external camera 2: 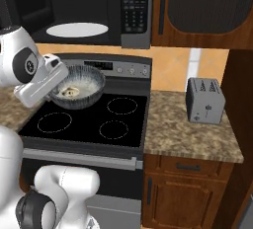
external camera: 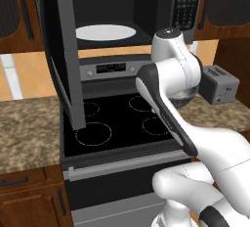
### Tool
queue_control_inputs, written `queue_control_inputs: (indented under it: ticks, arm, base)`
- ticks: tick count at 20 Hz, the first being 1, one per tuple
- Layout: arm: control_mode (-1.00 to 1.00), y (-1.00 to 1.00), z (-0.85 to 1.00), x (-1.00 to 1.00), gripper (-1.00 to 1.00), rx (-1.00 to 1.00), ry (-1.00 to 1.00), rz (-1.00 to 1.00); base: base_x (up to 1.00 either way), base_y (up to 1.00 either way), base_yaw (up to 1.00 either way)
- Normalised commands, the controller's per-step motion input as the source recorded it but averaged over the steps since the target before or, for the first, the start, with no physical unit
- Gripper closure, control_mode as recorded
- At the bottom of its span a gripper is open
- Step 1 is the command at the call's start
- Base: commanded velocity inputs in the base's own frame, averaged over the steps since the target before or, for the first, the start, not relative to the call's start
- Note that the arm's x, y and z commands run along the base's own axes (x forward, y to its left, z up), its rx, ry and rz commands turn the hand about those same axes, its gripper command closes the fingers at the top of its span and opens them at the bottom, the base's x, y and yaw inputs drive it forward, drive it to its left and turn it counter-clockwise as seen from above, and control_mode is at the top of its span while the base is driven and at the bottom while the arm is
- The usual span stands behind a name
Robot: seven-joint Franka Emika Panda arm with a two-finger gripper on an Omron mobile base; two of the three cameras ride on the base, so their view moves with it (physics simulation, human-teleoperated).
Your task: Pick the mushroom from the sink and place it in the bowl. Then pick the bowl and place it in the microwave. Then close the microwave door and press the start button.
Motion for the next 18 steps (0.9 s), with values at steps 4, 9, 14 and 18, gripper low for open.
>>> queue_control_inputs:
  ticks: [4, 9, 14, 18]
  arm:
    - [1.00, 0.00, 0.00, 0.00, 1.00, 0.00, 0.00, 0.00]
    - [-1.00, 0.24, 0.32, -0.07, 1.00, 0.00, -0.11, 0.00]
    - [-1.00, 0.38, 0.89, 0.14, 1.00, 0.00, -0.22, 0.03]
    - [-1.00, 0.01, 0.71, 0.94, 1.00, 0.00, -0.22, 0.18]
  base:
    - [0.00, 0.08, 0.00]
    - [0.00, 0.12, 0.00]
    - [0.00, 0.00, 0.00]
    - [0.00, 0.00, 0.00]
